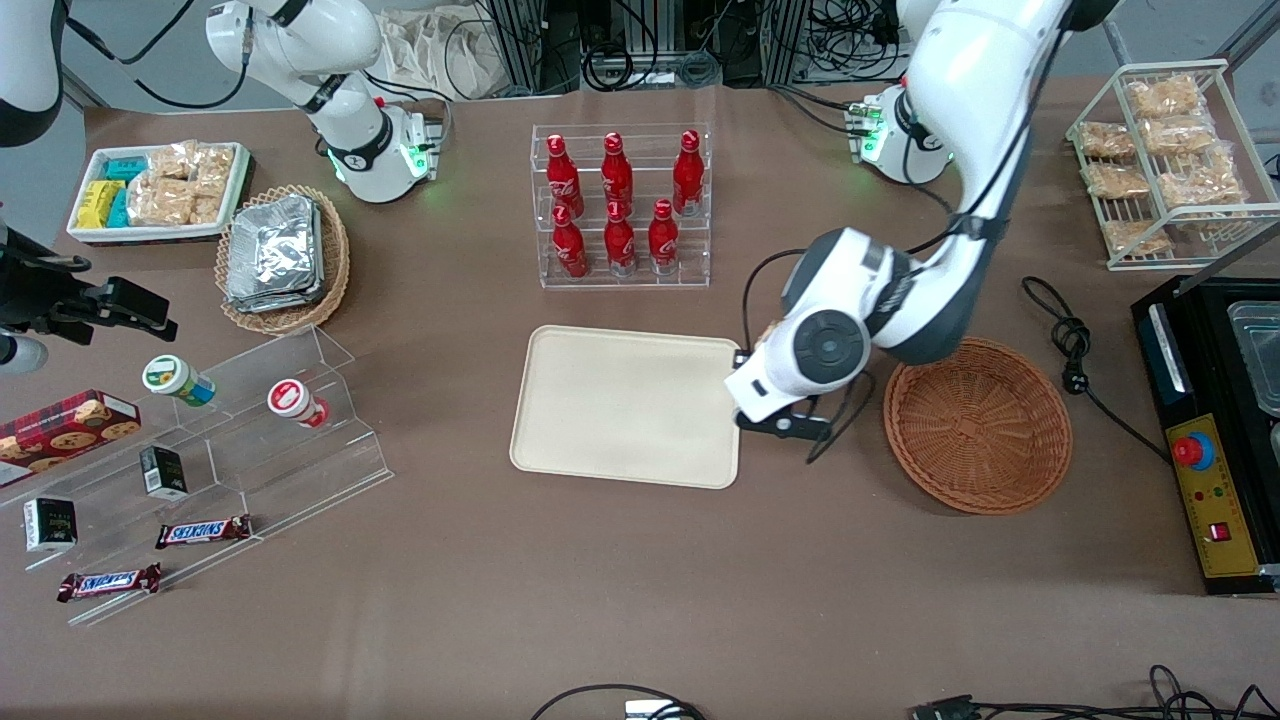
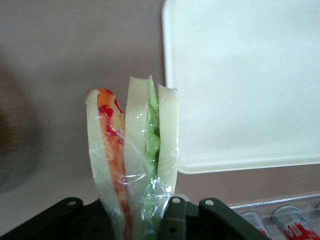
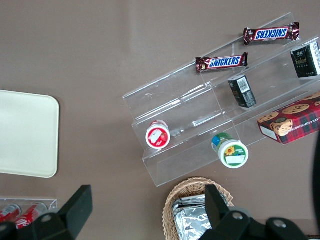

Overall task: Place sandwich from basket to tray
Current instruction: 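Carry the sandwich with the left gripper over the beige tray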

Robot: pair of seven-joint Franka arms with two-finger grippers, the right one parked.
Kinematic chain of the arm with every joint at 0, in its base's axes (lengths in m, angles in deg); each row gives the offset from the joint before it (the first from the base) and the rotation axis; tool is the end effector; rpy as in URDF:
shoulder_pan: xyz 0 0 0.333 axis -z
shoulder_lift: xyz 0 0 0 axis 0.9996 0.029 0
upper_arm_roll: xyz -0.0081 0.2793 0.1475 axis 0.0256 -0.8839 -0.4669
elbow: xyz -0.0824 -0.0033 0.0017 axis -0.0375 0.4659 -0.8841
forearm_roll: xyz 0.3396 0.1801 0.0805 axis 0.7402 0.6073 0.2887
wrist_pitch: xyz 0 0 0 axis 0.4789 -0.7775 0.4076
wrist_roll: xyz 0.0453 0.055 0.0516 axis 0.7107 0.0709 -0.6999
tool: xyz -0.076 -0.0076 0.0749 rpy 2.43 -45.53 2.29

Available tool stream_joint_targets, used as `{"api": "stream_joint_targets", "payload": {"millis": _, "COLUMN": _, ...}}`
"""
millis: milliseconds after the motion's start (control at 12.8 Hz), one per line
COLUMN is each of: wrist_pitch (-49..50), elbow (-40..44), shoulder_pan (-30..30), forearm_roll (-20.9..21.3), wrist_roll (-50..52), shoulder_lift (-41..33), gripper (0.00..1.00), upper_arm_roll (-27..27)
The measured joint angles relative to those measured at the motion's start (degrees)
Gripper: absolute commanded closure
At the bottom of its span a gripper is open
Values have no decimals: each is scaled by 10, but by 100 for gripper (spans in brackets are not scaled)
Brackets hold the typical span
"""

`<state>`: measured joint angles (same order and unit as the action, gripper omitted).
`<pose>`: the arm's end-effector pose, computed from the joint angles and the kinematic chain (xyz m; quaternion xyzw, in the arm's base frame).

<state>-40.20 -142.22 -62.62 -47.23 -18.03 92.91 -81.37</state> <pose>0.5511 -0.3544 0.2948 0.9844 -0.0954 -0.1476 0.0083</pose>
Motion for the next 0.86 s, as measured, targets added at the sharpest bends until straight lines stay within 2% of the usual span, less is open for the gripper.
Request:
{"api": "stream_joint_targets", "payload": {"millis": 471, "wrist_pitch": -106, "elbow": 0, "shoulder_pan": 45, "forearm_roll": 0, "wrist_roll": 0, "shoulder_lift": 102, "gripper": 85, "upper_arm_roll": 1}}
{"api": "stream_joint_targets", "payload": {"millis": 863, "wrist_pitch": -127, "elbow": 4, "shoulder_pan": 49, "forearm_roll": -2, "wrist_roll": 0, "shoulder_lift": 115, "gripper": 84, "upper_arm_roll": 7}}
